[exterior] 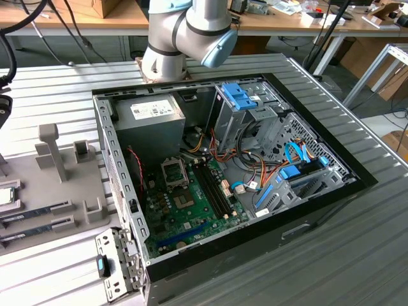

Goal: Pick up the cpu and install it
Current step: 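Reach for the cpu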

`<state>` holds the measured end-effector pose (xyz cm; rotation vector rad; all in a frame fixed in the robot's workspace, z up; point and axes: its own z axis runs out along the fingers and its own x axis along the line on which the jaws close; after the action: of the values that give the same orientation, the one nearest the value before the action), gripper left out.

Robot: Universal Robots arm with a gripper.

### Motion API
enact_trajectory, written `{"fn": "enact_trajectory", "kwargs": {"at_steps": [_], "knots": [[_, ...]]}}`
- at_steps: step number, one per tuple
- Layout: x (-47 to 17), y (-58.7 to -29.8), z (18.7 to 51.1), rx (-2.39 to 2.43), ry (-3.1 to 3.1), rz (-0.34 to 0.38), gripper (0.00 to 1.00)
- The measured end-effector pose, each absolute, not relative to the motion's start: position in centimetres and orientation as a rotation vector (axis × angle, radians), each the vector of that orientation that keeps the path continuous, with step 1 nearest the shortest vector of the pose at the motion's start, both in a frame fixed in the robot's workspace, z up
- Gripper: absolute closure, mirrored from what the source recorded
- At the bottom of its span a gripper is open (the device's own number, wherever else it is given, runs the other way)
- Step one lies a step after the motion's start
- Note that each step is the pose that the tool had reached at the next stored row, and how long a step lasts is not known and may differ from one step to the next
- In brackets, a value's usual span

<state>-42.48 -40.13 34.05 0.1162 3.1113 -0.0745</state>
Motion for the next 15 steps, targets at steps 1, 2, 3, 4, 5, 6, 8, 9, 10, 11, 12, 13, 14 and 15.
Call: {"fn": "enact_trajectory", "kwargs": {"at_steps": [1,2,3,4,5,6,8,9,10,11,12,13,14,15], "knots": [[-42.48,-40.13,33.94,0.116,3.111,-0.074,0.89],[-42.48,-40.13,33.87,0.116,3.111,-0.075,0.89],[-42.48,-40.12,33.81,0.116,3.111,-0.074,0.89],[-42.48,-40.13,33.7,0.116,3.111,-0.075,0.89],[-42.48,-40.13,33.61,0.116,3.111,-0.075,0.89],[-42.47,-40.13,33.52,0.116,3.111,-0.075,0.89],[-42.48,-40.13,33.42,0.116,3.111,-0.075,0.89],[-42.48,-40.13,33.37,0.116,3.111,-0.075,0.89],[-42.48,-40.13,33.31,0.116,3.111,-0.075,0.89],[-42.48,-40.13,33.23,0.116,3.111,-0.075,0.89],[-42.48,-40.13,33.19,0.116,3.111,-0.075,0.89],[-42.48,-40.13,33.13,0.116,3.111,-0.075,0.89],[-42.48,-40.13,33.06,0.116,3.111,-0.074,0.89],[-42.48,-40.13,33.01,0.116,3.111,-0.075,0.89]]}}
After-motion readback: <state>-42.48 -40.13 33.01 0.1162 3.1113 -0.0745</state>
